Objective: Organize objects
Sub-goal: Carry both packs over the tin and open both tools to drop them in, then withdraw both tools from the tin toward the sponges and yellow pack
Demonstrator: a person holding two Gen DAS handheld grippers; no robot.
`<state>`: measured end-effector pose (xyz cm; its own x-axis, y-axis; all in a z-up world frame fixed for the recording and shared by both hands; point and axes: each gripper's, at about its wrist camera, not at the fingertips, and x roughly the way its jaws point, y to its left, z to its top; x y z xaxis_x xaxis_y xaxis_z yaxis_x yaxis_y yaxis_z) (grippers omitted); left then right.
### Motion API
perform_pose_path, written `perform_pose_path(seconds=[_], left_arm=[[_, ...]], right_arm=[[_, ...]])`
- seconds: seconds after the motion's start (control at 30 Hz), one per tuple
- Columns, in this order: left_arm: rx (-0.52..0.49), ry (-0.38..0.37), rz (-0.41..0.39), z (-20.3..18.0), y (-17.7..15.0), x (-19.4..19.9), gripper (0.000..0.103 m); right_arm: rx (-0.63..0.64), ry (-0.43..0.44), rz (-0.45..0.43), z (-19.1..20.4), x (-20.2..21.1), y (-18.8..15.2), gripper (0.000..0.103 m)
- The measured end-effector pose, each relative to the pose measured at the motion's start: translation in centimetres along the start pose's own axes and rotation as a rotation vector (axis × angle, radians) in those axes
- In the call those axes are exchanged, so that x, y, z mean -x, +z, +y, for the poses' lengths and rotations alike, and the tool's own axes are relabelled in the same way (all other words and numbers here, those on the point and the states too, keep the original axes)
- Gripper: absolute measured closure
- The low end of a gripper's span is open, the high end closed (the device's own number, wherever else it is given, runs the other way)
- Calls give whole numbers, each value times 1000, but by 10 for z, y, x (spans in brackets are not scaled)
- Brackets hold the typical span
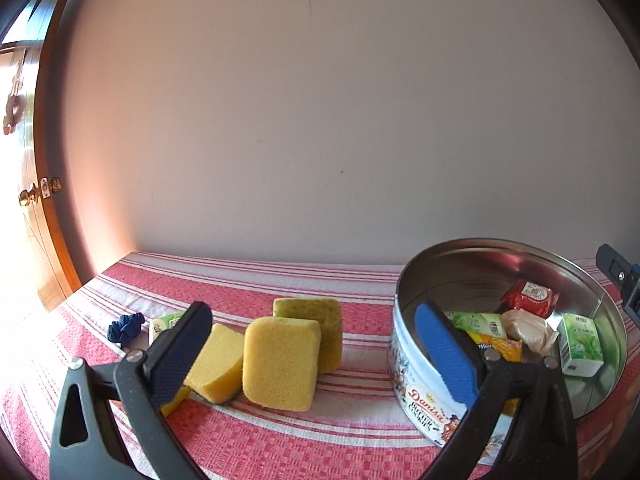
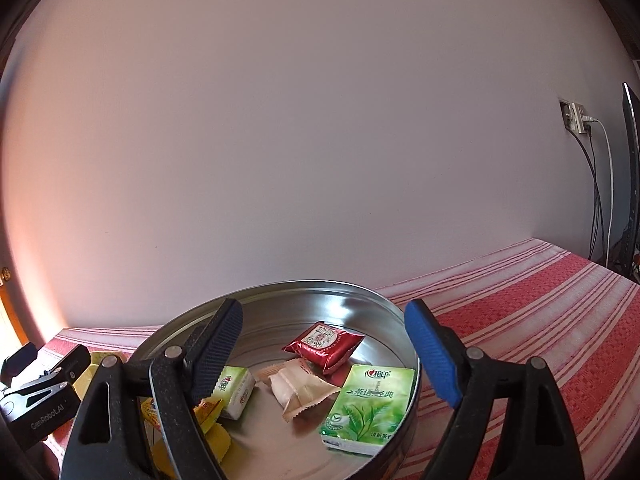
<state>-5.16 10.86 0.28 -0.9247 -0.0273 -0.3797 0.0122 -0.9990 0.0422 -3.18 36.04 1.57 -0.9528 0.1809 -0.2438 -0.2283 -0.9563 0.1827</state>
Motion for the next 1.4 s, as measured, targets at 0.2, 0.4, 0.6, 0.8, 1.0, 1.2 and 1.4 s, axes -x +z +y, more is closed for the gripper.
perform_pose_path(seconds=[0.2, 0.4, 0.6, 0.8, 1.0, 1.2, 1.4], left_arm=[[-38, 4, 14, 12, -11, 5, 0], [-66, 6, 25, 33, -16, 12, 0], [-97, 35, 39, 68, -20, 13, 0], [-111, 60, 137, 115, -23, -2, 0], [-161, 84, 222, 145, -28, -20, 0], [-146, -6, 353, 159, -33, -44, 0], [-103, -64, 504, 166, -43, -71, 0]], right_arm=[[-37, -29, -38, -4, 12, -2, 18], [-86, -59, -3, 1, 17, -8, 18], [-51, -51, 21, 26, 27, -16, 18], [-31, 11, 65, 63, 36, -28, 18], [0, 94, 134, 111, 38, -40, 18], [53, 157, 215, 159, 30, -50, 18], [91, 203, 275, 198, 17, -61, 18]])
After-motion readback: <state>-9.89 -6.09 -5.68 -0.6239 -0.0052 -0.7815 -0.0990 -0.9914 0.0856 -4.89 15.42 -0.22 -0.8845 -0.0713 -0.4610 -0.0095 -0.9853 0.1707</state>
